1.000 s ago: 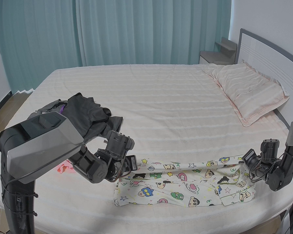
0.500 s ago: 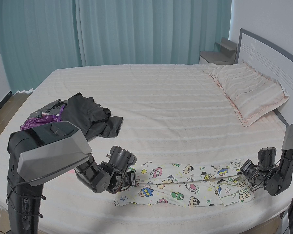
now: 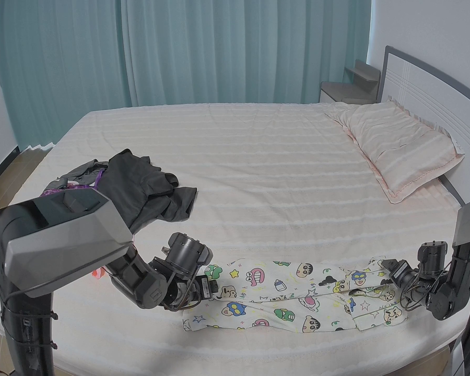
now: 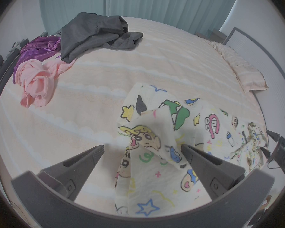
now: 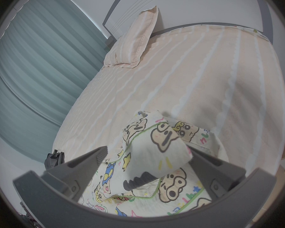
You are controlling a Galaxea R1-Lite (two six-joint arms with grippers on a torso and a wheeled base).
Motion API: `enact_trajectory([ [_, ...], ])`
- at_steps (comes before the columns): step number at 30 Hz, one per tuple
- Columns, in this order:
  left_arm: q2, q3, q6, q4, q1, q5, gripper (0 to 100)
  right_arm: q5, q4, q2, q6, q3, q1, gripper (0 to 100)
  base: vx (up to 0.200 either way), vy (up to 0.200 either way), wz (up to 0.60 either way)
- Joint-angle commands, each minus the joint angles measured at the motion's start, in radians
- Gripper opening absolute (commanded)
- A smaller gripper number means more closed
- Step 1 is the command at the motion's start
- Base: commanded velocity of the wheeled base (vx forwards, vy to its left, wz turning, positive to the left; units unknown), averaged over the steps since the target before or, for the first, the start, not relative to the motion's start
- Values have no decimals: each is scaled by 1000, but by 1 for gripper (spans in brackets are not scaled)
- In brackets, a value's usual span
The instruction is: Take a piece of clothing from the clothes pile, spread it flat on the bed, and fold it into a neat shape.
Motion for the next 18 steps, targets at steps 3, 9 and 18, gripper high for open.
enact_trajectory([
  [3, -173, 80, -16, 18, 48, -7, 100, 1, -43, -37, 0, 62, -59, 100, 0, 0, 0],
  [9, -288, 110, -54, 90, 90, -93, 100, -4, -98, -109, 4, 135, -92, 100, 0, 0, 0],
  [18, -129, 109, -120, 49, 96, -194, 100, -19, -115, -152, 127, 174, -83, 100, 0, 0, 0],
])
